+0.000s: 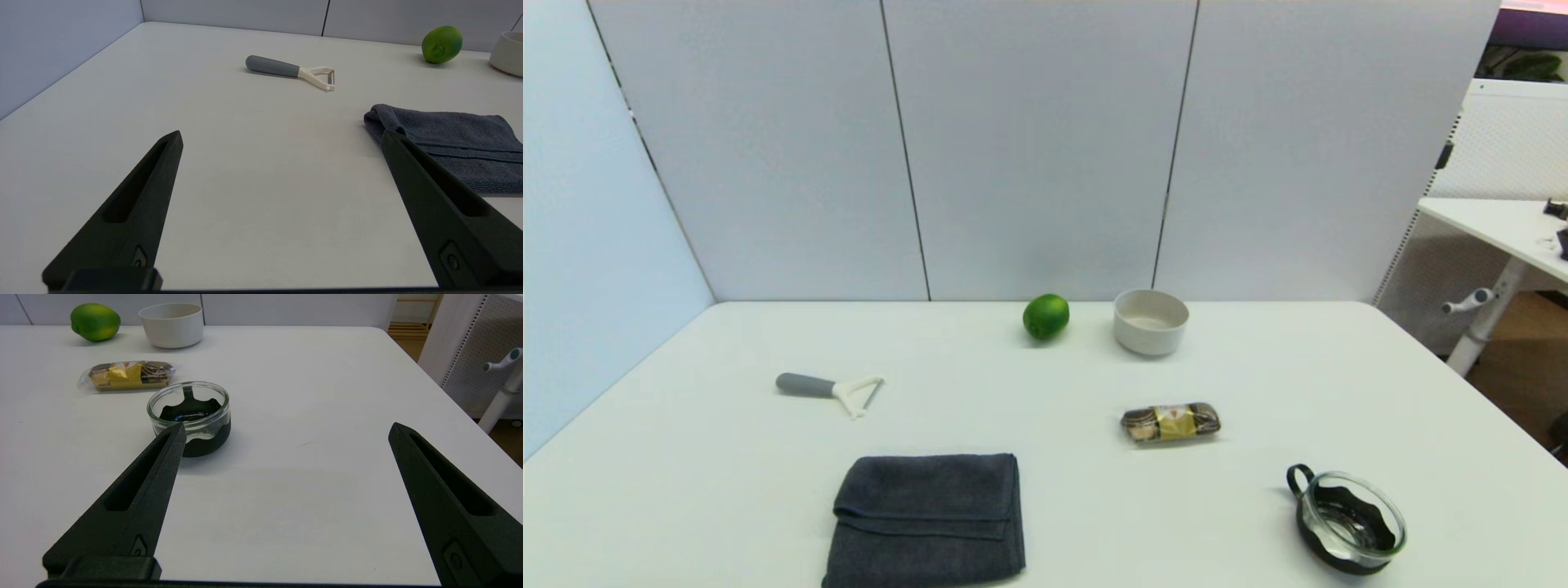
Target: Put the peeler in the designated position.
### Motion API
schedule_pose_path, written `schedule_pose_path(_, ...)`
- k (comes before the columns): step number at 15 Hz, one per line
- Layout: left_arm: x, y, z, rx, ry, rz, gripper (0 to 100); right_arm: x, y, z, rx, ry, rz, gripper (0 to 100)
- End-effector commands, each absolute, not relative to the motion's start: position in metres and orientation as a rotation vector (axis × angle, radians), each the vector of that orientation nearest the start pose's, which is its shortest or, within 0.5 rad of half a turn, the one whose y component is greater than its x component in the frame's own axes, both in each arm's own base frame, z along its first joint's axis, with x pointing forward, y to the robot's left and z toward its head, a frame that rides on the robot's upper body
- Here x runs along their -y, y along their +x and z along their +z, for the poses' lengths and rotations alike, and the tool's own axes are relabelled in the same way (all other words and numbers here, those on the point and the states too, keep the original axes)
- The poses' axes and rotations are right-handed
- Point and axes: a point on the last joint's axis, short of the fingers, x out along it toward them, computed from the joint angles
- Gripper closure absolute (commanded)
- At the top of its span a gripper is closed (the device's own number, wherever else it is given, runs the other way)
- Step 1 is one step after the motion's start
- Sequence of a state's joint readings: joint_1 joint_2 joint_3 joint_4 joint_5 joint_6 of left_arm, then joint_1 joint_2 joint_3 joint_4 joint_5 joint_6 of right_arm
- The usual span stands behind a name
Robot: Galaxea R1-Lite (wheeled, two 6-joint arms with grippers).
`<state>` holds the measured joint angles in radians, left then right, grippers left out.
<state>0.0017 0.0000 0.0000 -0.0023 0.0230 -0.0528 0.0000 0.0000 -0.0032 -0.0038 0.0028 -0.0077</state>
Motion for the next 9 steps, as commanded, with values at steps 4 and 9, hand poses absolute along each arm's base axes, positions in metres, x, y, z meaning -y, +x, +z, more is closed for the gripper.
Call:
schedule_pose_path(4,-0.0005,-0.0227,0.0758,0.002,-0.054,0.024,0,-0.0001,-0.0230,0.0768,0.008,-0.008,0.003,0)
schedule_pose_path(9,-0.0004,-0.0228,0.0758,0.004,-0.054,0.026,0,-0.0001,-0.0229,0.0768,0.006,-0.008,0.003,0)
